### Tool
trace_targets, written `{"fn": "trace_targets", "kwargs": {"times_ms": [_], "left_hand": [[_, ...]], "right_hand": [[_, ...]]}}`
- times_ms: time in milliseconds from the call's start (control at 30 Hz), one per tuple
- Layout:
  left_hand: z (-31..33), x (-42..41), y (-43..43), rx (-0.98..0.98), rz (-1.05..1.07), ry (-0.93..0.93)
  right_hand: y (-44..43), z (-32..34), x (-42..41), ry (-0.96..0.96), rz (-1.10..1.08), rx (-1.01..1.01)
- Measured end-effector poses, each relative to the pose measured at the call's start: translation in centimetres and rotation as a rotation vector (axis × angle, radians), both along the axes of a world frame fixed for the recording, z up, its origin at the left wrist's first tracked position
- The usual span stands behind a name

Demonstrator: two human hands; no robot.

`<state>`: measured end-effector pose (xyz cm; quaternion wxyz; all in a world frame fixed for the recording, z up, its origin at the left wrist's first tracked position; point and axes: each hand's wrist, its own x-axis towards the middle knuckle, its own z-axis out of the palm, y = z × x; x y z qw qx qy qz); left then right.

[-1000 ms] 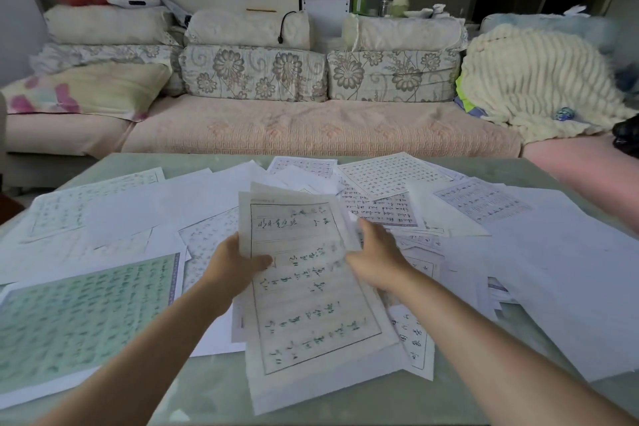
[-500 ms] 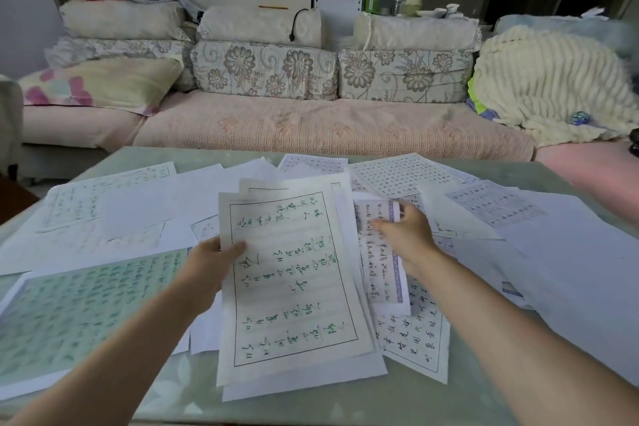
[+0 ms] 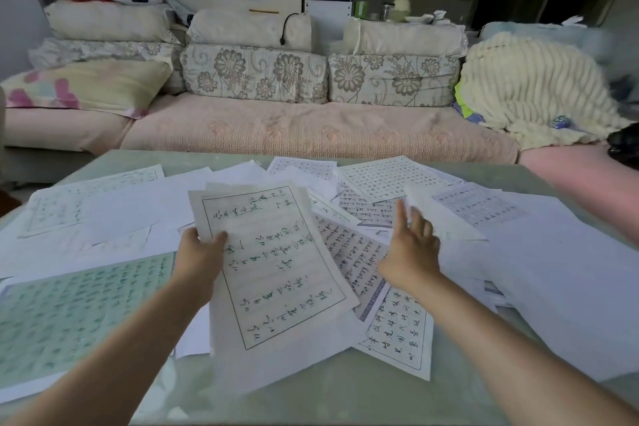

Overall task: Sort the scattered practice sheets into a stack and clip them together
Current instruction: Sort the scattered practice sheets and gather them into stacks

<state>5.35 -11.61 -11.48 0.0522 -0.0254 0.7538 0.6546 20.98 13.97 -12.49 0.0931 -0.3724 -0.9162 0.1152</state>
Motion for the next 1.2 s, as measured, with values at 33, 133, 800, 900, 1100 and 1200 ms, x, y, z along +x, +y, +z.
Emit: {"fn": "trace_targets", "kwargs": {"times_ms": [33,133,800,900,1100,1200], "left_hand": [[-0.1,0.2,0.3,0.015,0.010,-0.031],[-0.6,0.9,1.6,0.008,0.033,-0.130],[-4.5,0.9,4.4,-1.006,-0.779,0.585],[-4.4,0.9,4.1,-1.041,-0.616,0.647],[-1.5,1.1,3.5,-0.419,-0.214,0.200],[-0.6,1.5,3.6,-0.079,-0.271,-0.084]], "right_hand": [[0.2,0.2,-0.1,-0.001,0.088,-0.024],[0.6,0.3,-1.2,0.047,0.235,-0.201],[2.4,-0.3,-7.1,0.051,0.273,-0.154],[1.8,0.4,-6.4,0.231,0.229,-0.237],[1.2,1.8,-2.8,0.520,0.188,-0.712],[1.3,2.0,-1.4,0.461,0.182,-0.912]]}}
